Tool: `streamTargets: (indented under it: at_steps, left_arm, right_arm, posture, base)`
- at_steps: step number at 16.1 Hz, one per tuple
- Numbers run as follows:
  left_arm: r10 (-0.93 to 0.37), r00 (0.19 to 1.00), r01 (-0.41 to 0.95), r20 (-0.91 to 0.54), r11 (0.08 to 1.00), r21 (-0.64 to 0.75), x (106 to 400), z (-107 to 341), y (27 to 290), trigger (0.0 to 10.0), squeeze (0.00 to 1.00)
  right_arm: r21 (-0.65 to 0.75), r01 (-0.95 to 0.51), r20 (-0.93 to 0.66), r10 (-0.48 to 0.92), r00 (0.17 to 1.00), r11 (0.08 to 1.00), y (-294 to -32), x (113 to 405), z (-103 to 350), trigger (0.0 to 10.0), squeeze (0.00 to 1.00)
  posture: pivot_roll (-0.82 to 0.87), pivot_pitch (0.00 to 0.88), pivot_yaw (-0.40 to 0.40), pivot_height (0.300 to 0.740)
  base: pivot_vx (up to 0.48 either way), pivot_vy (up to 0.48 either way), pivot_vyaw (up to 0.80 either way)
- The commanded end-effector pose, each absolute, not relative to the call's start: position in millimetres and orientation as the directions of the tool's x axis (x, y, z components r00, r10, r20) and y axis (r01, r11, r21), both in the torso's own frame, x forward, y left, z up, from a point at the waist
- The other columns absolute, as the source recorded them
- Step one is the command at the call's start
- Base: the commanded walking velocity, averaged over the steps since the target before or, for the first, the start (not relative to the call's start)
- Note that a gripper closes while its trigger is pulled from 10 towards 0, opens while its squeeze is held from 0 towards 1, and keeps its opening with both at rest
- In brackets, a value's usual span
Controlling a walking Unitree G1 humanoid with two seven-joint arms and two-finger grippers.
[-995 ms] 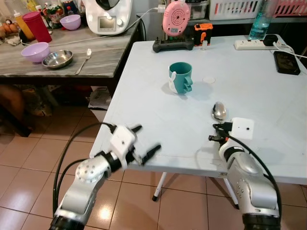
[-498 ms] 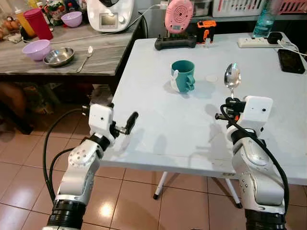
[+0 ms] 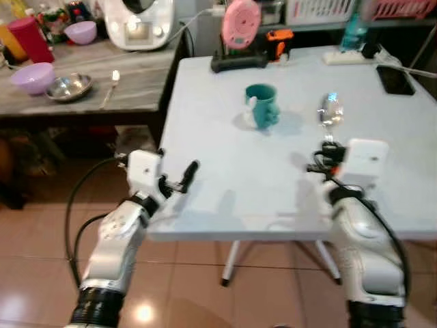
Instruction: Setting the table
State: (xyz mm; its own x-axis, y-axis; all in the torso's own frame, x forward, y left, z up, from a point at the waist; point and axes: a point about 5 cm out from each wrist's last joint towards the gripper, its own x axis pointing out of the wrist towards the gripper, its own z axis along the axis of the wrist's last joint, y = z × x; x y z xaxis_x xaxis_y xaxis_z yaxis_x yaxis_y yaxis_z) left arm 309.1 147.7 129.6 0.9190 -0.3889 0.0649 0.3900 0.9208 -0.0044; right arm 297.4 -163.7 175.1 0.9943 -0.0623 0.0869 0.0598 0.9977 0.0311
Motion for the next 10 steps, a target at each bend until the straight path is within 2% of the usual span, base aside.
streamTargets:
  at_steps: [1, 10]
  left_arm:
    - [-0.393, 0.917, 0.395, 0.072, 0.919, -0.009, 309.9, 131.4, 146.3, 10.0, 0.0]
    - [-0.405, 0.912, 0.406, 0.065, 0.914, -0.009, 309.6, 129.0, 143.7, 10.0, 0.0]
  right_arm:
    - [0.022, 0.073, 0.117, -0.075, 0.99, 0.997, -166.9, 296.5, 181.0, 10.0, 0.0]
    - [0.003, 0.063, 0.12, -0.063, 0.991, 0.998, -165.9, 295.1, 178.4, 10.0, 0.0]
  posture:
    - [-0.25, 0.079, 0.115, 0.74]
    - [-0.25, 0.079, 0.115, 0.74]
  base:
    - [0.0, 0.45, 0.0]
    - [0.0, 0.474, 0.0]
